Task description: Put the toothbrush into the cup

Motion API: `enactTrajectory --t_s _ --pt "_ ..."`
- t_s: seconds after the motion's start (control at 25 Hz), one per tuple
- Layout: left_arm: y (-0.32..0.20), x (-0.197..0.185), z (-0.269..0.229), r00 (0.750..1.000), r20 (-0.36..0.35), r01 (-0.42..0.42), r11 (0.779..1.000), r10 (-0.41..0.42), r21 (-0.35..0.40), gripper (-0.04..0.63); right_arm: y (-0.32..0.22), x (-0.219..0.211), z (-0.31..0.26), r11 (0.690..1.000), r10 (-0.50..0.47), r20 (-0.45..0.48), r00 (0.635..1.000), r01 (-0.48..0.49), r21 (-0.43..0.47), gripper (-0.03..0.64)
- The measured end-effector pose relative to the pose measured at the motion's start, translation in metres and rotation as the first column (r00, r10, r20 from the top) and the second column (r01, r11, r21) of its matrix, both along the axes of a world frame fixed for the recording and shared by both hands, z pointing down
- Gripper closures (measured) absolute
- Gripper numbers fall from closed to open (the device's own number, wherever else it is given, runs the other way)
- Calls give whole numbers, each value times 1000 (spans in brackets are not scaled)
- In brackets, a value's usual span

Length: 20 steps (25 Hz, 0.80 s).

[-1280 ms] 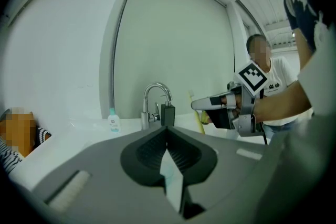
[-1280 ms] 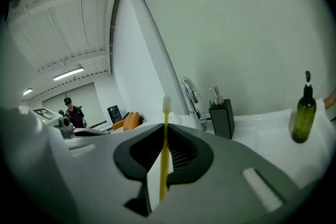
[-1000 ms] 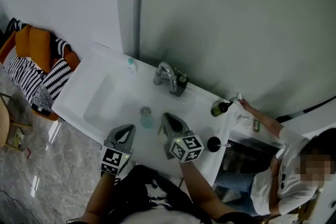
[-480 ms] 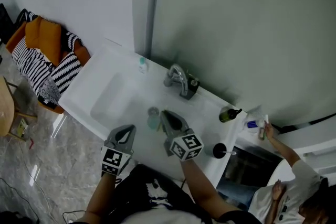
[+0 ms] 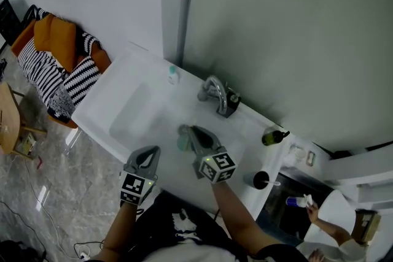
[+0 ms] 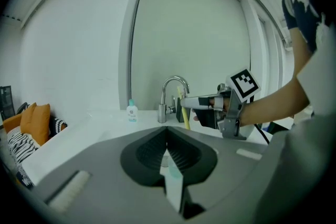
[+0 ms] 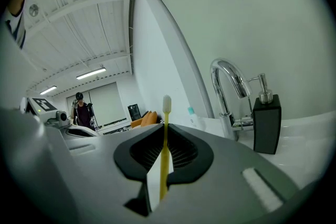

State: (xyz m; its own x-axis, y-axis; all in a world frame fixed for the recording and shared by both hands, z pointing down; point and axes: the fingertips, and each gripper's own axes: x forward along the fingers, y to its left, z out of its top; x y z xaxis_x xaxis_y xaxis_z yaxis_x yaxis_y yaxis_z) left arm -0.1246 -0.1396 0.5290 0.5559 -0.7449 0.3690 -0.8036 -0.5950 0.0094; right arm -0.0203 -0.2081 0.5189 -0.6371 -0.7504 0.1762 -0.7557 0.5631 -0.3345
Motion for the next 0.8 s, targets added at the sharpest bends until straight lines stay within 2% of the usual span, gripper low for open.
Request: enactTrajectory --t_s 0.36,0.8 --pt "-7 -3 8 1000 -9 7 999 -7 -36 595 -20 -5 26 998 3 -2 1000 -3 -56 594" --pt "-15 3 22 1000 -7 -22 997 21 -70 595 -37 -11 66 991 -7 -33 999 2 -134 594"
